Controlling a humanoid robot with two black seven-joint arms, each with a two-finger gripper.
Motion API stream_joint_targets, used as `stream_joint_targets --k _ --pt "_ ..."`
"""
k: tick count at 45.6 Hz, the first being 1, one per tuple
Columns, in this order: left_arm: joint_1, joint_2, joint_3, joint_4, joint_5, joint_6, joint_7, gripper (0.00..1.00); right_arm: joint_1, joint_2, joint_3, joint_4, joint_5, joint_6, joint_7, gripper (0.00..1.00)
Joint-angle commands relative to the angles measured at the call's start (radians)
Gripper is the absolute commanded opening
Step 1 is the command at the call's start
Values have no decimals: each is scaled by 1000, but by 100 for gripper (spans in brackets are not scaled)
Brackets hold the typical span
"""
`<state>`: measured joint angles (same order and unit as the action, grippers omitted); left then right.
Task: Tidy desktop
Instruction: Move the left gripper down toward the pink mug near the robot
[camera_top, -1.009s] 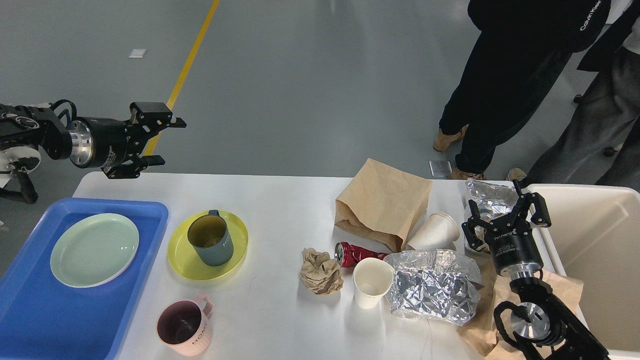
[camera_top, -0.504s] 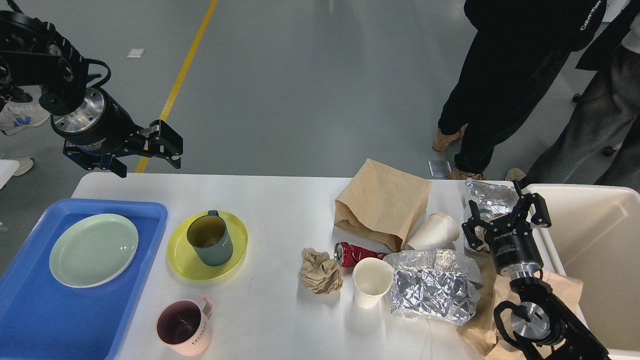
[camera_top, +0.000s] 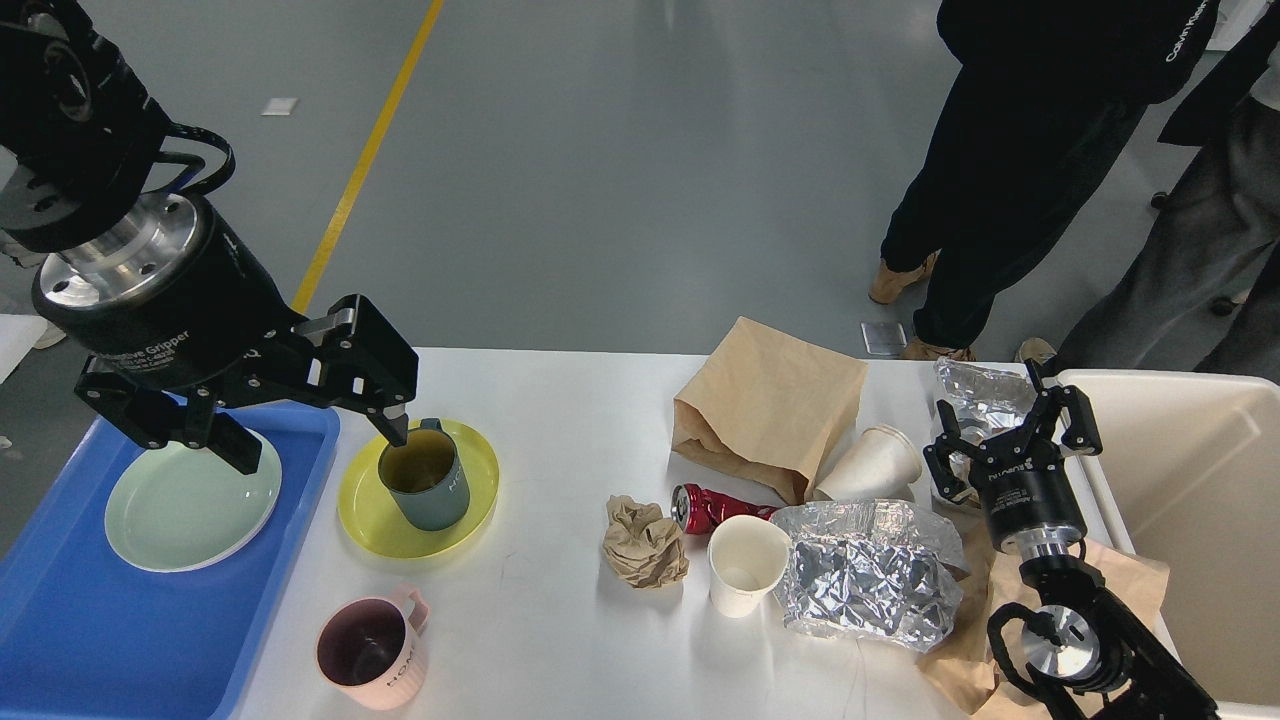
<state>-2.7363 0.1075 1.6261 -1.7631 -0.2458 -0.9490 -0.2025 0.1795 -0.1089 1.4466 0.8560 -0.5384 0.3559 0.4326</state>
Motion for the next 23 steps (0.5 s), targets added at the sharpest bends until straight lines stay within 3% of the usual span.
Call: stream_joint_targets --k 1,23 --pt "0 3 -3 1 0 -11 -9 97 0 0 0 0 0 0 0 100" --pt "18 73 -2 30 11 18 1 97 0 0 0 0 0 0 0 100"
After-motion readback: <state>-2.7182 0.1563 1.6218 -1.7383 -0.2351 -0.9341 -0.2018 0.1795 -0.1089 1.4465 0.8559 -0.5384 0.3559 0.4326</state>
